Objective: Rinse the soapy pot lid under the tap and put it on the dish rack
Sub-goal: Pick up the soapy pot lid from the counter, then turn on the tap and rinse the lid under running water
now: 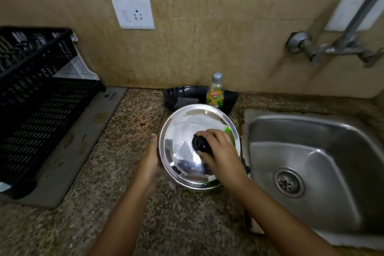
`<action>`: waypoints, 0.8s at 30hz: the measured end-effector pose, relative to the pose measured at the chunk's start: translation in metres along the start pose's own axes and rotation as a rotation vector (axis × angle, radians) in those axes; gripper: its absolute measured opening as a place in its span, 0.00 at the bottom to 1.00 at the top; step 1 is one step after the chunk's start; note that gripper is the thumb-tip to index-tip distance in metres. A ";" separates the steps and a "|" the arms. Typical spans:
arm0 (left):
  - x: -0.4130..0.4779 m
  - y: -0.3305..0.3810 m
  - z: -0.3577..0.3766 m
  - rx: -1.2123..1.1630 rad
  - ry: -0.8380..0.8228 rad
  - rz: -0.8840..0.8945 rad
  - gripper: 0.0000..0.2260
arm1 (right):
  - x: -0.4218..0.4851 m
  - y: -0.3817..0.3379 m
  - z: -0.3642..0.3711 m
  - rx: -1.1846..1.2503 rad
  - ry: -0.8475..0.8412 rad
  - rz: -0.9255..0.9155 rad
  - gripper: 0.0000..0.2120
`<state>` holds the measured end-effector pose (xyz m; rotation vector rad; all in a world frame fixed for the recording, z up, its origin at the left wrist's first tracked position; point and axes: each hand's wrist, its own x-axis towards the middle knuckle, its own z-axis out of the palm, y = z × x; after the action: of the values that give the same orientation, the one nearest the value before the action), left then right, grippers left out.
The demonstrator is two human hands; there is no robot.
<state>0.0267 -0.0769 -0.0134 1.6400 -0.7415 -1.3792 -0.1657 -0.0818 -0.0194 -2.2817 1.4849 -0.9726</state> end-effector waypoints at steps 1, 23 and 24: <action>-0.003 0.004 0.011 -0.075 -0.057 -0.033 0.30 | -0.003 0.004 -0.007 -0.007 0.013 0.011 0.19; -0.063 0.019 0.327 -0.301 0.051 -0.063 0.15 | -0.108 0.239 -0.255 0.506 0.438 0.633 0.06; -0.067 0.022 0.335 -0.319 0.045 -0.077 0.15 | -0.104 0.250 -0.261 0.544 0.442 0.689 0.06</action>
<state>-0.3116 -0.1065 0.0264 1.4534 -0.4104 -1.4280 -0.5410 -0.0647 0.0006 -1.1011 1.7050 -1.4537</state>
